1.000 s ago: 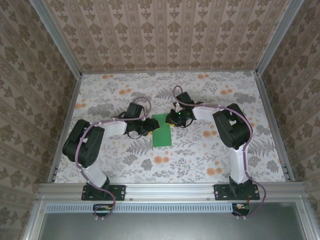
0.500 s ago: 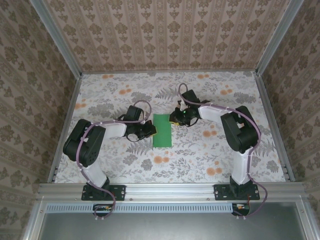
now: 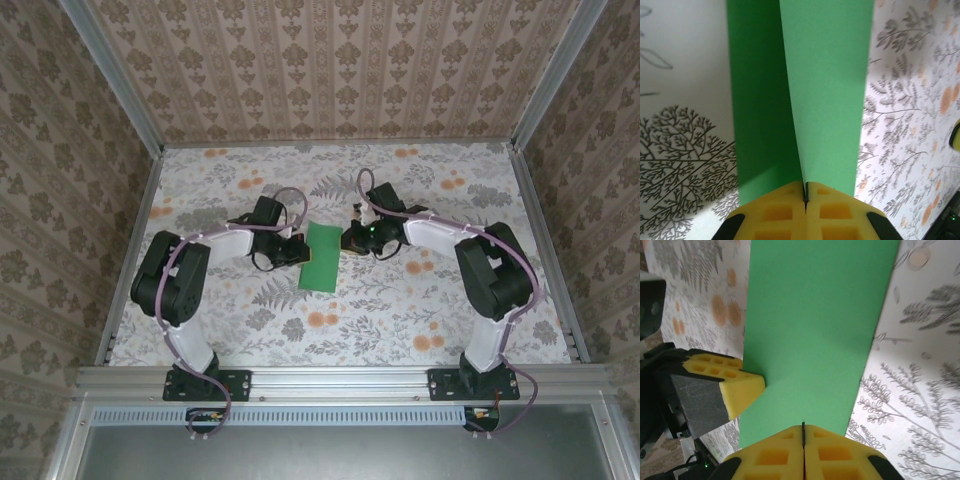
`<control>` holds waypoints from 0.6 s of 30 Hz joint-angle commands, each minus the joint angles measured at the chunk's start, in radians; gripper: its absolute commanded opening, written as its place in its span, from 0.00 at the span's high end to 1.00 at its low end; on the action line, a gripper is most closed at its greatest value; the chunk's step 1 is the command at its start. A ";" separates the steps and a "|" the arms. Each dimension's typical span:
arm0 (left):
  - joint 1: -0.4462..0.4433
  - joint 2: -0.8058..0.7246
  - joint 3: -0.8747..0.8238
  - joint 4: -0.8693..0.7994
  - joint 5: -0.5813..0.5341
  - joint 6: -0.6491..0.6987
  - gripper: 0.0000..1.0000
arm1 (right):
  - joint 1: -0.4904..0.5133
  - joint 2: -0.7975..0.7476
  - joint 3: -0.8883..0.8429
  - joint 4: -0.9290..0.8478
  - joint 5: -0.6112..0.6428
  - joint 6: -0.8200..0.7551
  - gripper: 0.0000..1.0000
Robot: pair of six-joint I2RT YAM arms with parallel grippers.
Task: Fold a paper plane with a square sheet of paper (pick it up from the middle)
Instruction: Fold the triangle a second time at the center of the table.
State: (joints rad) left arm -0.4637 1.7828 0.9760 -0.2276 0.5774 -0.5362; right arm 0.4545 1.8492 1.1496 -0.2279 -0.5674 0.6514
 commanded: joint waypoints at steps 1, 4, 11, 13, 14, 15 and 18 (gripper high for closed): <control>0.001 0.010 -0.006 -0.021 0.016 0.015 1.00 | 0.025 0.053 0.016 0.017 -0.028 -0.001 0.94; 0.001 0.010 -0.020 0.002 0.010 -0.012 1.00 | 0.039 0.093 0.041 0.012 -0.024 0.008 0.95; 0.000 -0.005 -0.044 0.039 0.013 -0.050 0.94 | 0.047 0.169 0.084 -0.009 0.001 0.024 0.96; 0.001 -0.012 -0.064 0.071 0.027 -0.080 0.84 | 0.046 0.184 0.086 -0.019 0.010 0.024 0.96; 0.000 -0.018 -0.078 0.095 0.037 -0.099 0.79 | 0.047 0.188 0.085 -0.025 0.020 0.025 0.96; 0.000 -0.024 -0.095 0.123 0.049 -0.116 0.76 | 0.047 0.189 0.085 -0.030 0.029 0.027 0.97; -0.003 -0.040 -0.153 0.215 0.102 -0.174 0.69 | 0.046 0.196 0.083 -0.044 0.048 0.027 0.97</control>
State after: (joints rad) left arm -0.4633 1.7756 0.8680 -0.0956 0.6178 -0.6407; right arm 0.4984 2.0270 1.2167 -0.2245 -0.5579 0.6624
